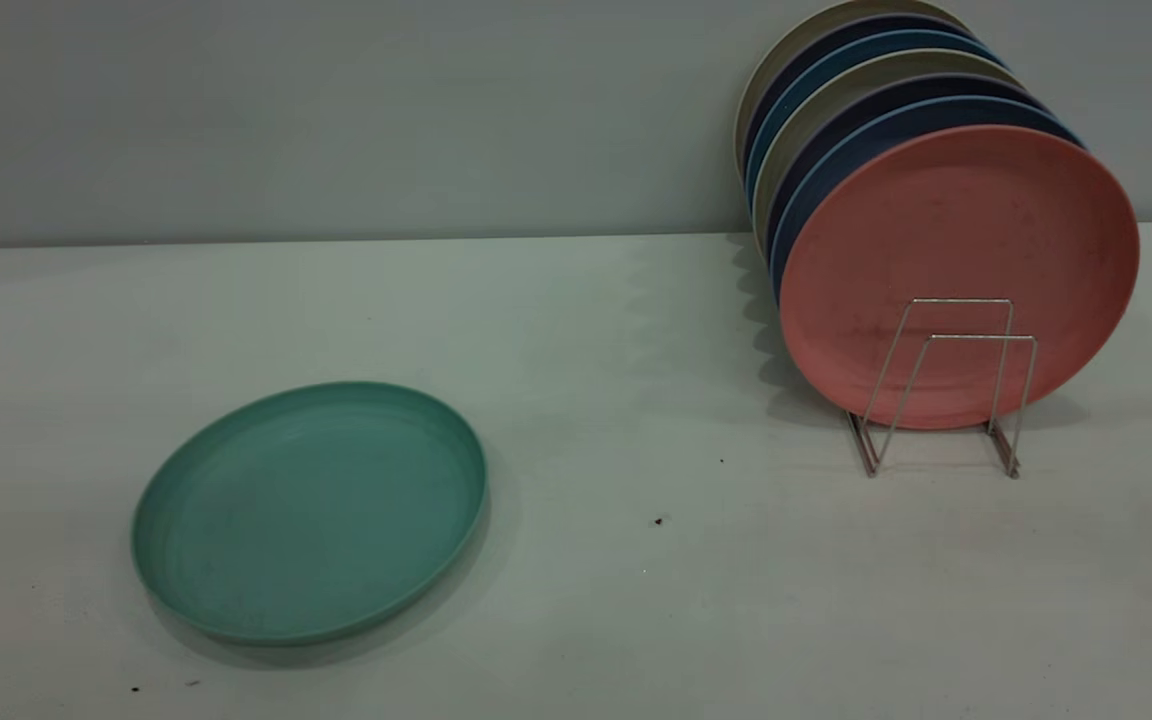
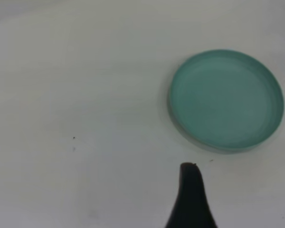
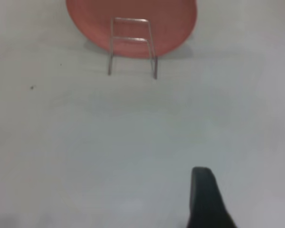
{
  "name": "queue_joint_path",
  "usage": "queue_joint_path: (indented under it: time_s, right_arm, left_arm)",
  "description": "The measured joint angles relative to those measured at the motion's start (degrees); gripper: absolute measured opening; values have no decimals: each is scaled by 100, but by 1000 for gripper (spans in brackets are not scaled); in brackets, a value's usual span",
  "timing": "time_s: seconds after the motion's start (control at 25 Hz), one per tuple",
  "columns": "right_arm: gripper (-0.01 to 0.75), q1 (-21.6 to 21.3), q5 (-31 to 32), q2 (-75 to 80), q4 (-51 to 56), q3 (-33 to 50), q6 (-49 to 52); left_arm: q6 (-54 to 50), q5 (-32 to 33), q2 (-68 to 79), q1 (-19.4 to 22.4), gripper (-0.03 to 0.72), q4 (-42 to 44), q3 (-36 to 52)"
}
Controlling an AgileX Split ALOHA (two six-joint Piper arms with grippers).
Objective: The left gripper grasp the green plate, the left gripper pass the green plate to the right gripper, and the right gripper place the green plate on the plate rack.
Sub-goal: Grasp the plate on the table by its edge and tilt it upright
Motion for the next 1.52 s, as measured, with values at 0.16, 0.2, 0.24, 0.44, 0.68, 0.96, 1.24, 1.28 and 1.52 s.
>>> queue_joint_path:
  time_s: [0.16, 0.2, 0.24, 0.44, 0.68, 0.96, 1.24, 1.28, 1.52]
  right_arm:
    - [467, 0, -753, 820, 544, -227, -623]
    - [467, 0, -904, 1023, 747, -273, -802]
    - [467, 0, -1008, 1224, 960, -327, -1041]
    - [467, 0, -1186, 2091, 1922, -710, -2227]
    - [467, 473, -1455, 3182, 3451, -862, -3512]
    - [469, 2156, -2173, 4682, 4220, -1101, -3747]
    - [469, 3224, -2573, 5793, 4559, -1509, -3755]
    - [469, 3287, -2595, 5894, 4587, -1523, -3755]
    - [469, 3369, -2716, 6255, 4896, -1524, -3761]
  left_arm:
    - [40, -286, 1186, 0, 590, -75, -412]
    - [40, -396, 1472, 0, 590, -148, -483]
    - [44, -520, 1746, 0, 590, -228, -531]
    - [249, -954, 2857, 0, 590, -807, -699]
    - [333, -1376, 4051, 0, 590, -1055, -729]
    - [391, -1477, 5465, 0, 590, -1039, -1023]
    - [557, -1349, 7152, 442, 590, -1054, -2014]
    - [591, -1298, 7402, 545, 590, -1086, -2181]
    - [1336, -1136, 8605, 740, 590, -1744, -2794]
